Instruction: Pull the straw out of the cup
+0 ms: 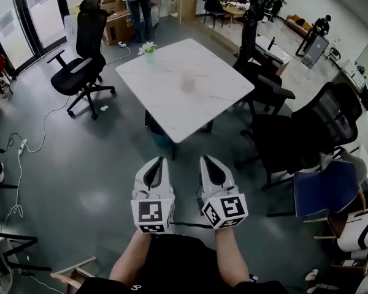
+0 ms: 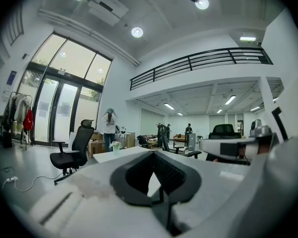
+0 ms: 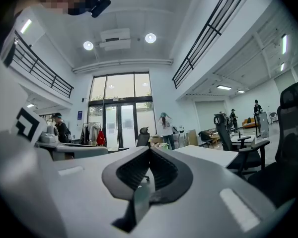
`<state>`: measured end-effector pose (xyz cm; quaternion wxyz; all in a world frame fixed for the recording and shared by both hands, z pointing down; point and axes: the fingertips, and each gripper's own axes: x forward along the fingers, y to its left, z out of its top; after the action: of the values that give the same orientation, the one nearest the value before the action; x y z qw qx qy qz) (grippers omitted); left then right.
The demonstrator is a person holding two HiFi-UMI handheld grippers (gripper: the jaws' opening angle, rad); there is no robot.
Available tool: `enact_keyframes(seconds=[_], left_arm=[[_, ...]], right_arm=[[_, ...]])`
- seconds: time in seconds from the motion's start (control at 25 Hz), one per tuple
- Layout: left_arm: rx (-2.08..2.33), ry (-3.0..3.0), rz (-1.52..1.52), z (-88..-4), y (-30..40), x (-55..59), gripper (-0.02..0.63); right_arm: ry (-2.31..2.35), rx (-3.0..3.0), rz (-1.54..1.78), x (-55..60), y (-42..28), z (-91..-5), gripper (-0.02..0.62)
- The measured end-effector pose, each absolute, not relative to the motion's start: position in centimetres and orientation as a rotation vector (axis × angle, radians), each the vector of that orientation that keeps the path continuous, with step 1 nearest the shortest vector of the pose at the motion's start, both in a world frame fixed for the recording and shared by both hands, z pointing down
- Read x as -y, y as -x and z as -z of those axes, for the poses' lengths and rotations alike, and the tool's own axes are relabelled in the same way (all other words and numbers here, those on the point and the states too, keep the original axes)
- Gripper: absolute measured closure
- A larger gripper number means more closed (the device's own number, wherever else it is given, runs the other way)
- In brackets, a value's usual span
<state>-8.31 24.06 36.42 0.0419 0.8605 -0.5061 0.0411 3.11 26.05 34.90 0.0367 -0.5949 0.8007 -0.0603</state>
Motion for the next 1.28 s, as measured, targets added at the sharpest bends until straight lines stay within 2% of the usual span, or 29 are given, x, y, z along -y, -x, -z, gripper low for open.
enact_keyframes(seconds=[0.84, 1.28], left_arm=[[1.351, -2.602, -0.281, -41.1, 2.0, 8.9, 0.604], [1.245, -2.592, -0.330, -43.2, -0.7, 15.2, 0.604]], right_arm=[[1.911, -2.446, 0.376, 6.5, -7.6, -38.9, 0.592], [1.932, -2.480, 0.440, 13.1, -8.4, -40.5, 0.592]])
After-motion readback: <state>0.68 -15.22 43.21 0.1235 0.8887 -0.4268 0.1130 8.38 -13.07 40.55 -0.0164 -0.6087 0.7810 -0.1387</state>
